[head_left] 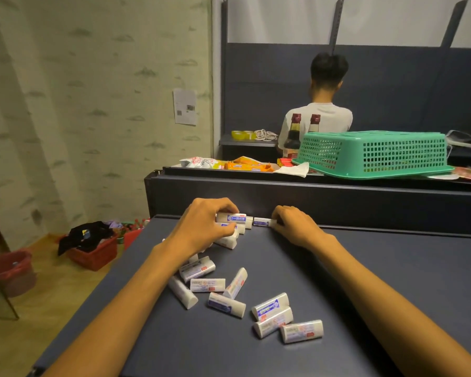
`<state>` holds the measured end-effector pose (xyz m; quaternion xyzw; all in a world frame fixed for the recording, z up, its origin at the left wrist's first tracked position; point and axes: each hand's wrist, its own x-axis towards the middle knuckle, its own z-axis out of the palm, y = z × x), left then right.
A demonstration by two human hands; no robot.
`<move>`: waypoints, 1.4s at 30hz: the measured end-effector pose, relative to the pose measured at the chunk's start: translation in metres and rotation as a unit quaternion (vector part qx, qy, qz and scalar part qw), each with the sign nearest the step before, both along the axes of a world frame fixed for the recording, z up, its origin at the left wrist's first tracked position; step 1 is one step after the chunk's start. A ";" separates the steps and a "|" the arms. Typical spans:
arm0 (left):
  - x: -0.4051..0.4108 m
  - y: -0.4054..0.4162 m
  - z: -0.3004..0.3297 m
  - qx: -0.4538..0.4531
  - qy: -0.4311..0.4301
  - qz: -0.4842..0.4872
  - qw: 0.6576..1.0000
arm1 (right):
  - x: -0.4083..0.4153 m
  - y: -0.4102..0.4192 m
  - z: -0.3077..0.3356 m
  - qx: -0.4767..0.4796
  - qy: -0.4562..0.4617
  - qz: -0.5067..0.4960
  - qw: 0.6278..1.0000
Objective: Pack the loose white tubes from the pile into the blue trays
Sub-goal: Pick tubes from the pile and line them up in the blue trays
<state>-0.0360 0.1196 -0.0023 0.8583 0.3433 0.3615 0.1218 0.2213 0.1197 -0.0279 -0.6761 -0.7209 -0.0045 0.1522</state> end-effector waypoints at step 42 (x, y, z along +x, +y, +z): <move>0.012 -0.029 -0.009 0.012 -0.024 -0.026 0.999 | 0.001 -0.085 0.024 0.054 0.463 0.077 0.881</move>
